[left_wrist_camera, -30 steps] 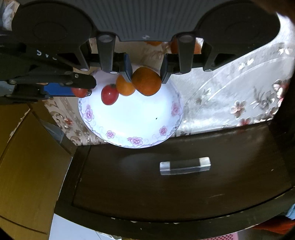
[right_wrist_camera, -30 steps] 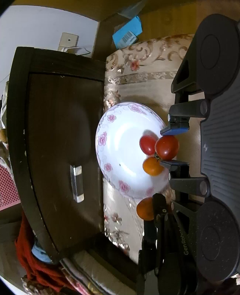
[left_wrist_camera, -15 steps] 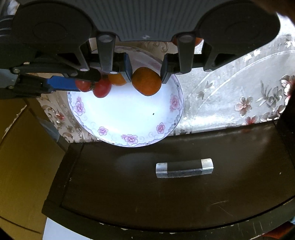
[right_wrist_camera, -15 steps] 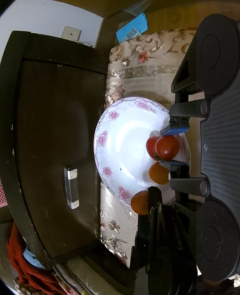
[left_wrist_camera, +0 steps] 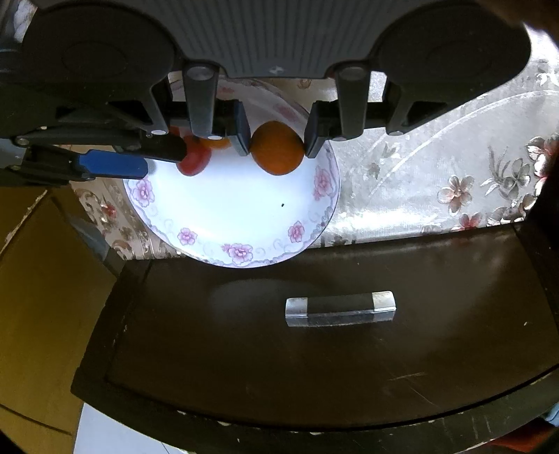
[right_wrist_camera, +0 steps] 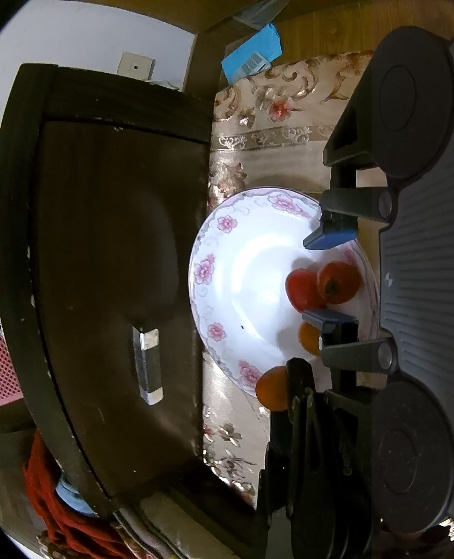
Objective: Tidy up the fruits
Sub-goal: 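Lower the tangerine with left gripper while right gripper lowers the tomato, releasing both into the plate, then withdraw left gripper from the plate toward the small brown fruits, then grasp a small brown round fruit with left gripper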
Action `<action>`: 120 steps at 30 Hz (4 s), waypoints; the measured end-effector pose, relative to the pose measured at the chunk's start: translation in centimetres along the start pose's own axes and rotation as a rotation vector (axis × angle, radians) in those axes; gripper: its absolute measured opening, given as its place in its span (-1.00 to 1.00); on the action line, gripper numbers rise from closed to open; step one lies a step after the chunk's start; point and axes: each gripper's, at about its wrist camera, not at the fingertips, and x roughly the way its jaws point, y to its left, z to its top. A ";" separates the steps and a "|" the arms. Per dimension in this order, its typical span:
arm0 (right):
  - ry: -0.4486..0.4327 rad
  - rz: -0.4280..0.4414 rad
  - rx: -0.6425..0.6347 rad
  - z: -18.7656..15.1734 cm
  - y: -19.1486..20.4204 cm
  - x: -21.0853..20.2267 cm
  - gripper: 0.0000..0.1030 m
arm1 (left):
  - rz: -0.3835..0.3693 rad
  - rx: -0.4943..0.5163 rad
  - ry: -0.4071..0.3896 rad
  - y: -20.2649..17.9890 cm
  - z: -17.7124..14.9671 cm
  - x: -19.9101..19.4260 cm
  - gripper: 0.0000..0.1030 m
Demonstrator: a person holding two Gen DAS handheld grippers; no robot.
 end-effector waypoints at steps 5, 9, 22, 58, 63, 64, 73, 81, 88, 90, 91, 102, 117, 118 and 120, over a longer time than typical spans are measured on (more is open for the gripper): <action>-0.015 0.003 0.012 0.1 -0.1 -0.3 -0.32 | -0.007 -0.002 -0.001 -0.1 0.0 0.0 -0.20; -0.012 -0.003 0.017 0.1 -0.3 -0.2 -0.32 | -0.009 -0.011 0.001 0.0 0.0 -0.1 -0.19; -0.028 -0.006 0.055 0.3 -1.2 -0.6 -0.29 | -0.021 -0.020 -0.011 -0.1 0.2 -0.5 -0.17; 0.042 0.105 -0.084 -3.7 5.7 -3.5 -0.29 | 0.068 -0.050 -0.030 3.7 -3.7 -8.5 0.25; 0.062 0.110 -0.104 -4.5 6.3 -3.9 -0.29 | 0.051 -0.045 0.006 4.1 -5.8 -9.4 0.25; 0.066 0.106 -0.103 -4.6 6.3 -4.0 -0.29 | 0.041 -0.045 0.021 4.1 -6.4 -9.4 0.25; 0.102 0.063 -0.069 -5.7 4.9 -4.5 -0.29 | 0.012 0.020 0.105 1.6 -9.0 -7.4 0.25; 0.105 0.076 -0.059 -5.6 4.6 -4.2 -0.29 | 0.019 0.009 0.118 1.2 -9.4 -4.9 0.24; 0.106 0.086 -0.046 -5.4 4.6 -4.1 -0.29 | 0.046 0.018 0.106 0.8 -9.5 -4.0 0.14; 0.105 0.091 -0.048 -5.4 4.8 -4.0 -0.30 | 0.057 0.022 0.102 0.8 -9.5 -3.8 0.08; 0.105 0.092 -0.049 -5.4 4.8 -4.1 -0.30 | 0.059 0.022 0.102 0.8 -9.5 -3.8 0.04; 0.122 0.088 -0.055 -5.5 4.7 -3.3 -0.30 | 0.040 0.037 0.112 1.2 -9.9 -4.7 -0.31; 0.134 0.148 -0.120 -5.2 6.7 -0.6 -0.29 | 0.010 0.004 0.133 3.6 -11.0 -5.9 -0.31; 0.133 0.150 -0.130 -5.1 6.9 -0.3 -0.29 | 0.006 0.006 0.131 3.6 -11.0 -5.9 -0.31; 0.128 0.153 -0.150 -5.0 7.2 0.0 -0.29 | -0.003 0.009 0.131 3.6 -11.1 -6.0 -0.31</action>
